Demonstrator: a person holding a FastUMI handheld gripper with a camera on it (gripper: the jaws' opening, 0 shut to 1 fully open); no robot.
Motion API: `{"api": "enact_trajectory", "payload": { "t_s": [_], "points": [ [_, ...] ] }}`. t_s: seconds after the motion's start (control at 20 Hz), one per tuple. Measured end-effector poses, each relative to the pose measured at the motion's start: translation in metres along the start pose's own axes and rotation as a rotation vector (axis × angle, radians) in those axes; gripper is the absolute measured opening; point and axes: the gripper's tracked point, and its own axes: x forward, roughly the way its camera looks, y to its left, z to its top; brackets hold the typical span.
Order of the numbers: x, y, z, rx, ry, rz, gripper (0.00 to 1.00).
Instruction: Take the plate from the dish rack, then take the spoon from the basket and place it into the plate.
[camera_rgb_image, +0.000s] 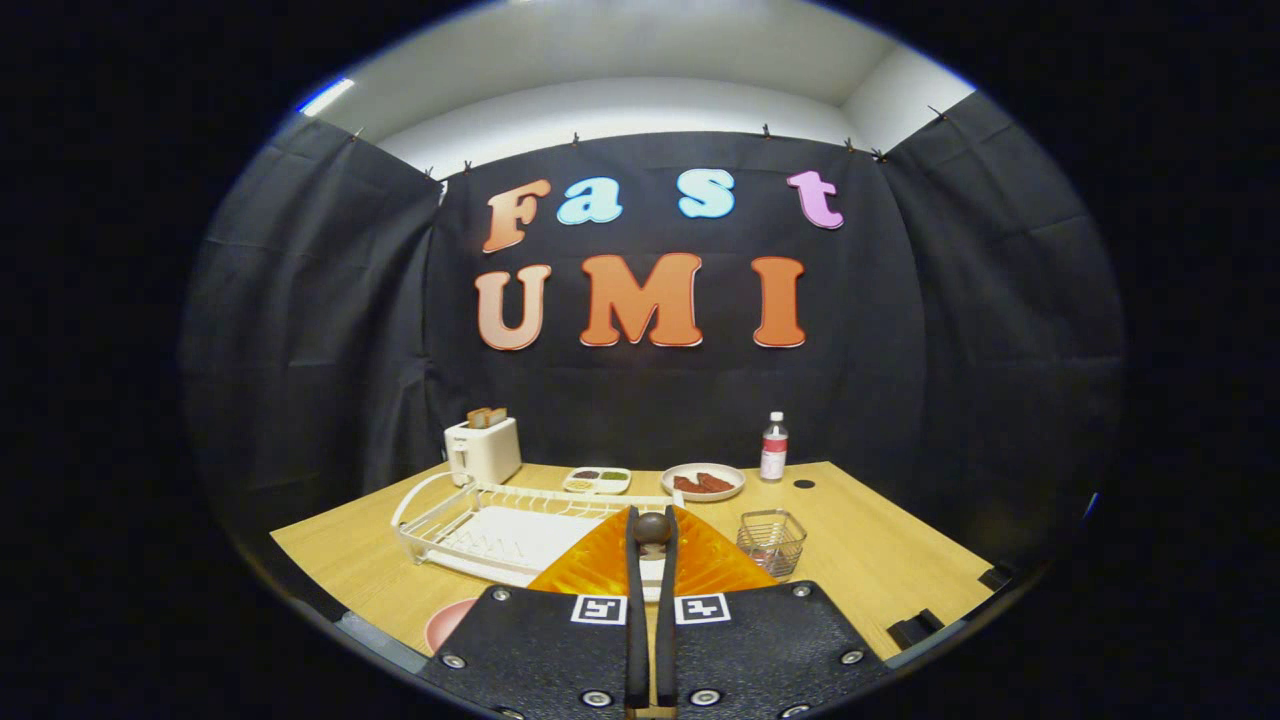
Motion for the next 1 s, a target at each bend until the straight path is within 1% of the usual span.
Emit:
{"api": "enact_trajectory", "payload": {
  "t_s": [0.3, 0.45, 0.55, 0.7, 0.9, 1.0],
  "points": [
    [-0.01, 0.072, -0.057, 0.005, 0.076, 0.18, 0.03],
    [-0.008, 0.094, -0.082, -0.007, 0.095, 0.25, 0.03],
    [-0.007, 0.103, -0.101, 0.0, 0.117, 0.287, 0.03],
    [-0.007, 0.112, -0.115, 0.007, 0.131, 0.336, 0.03],
    [-0.01, 0.116, -0.132, -0.015, 0.145, 0.378, 0.03],
    [-0.011, 0.115, -0.131, -0.028, 0.118, 0.389, 0.04]
  ]
}}
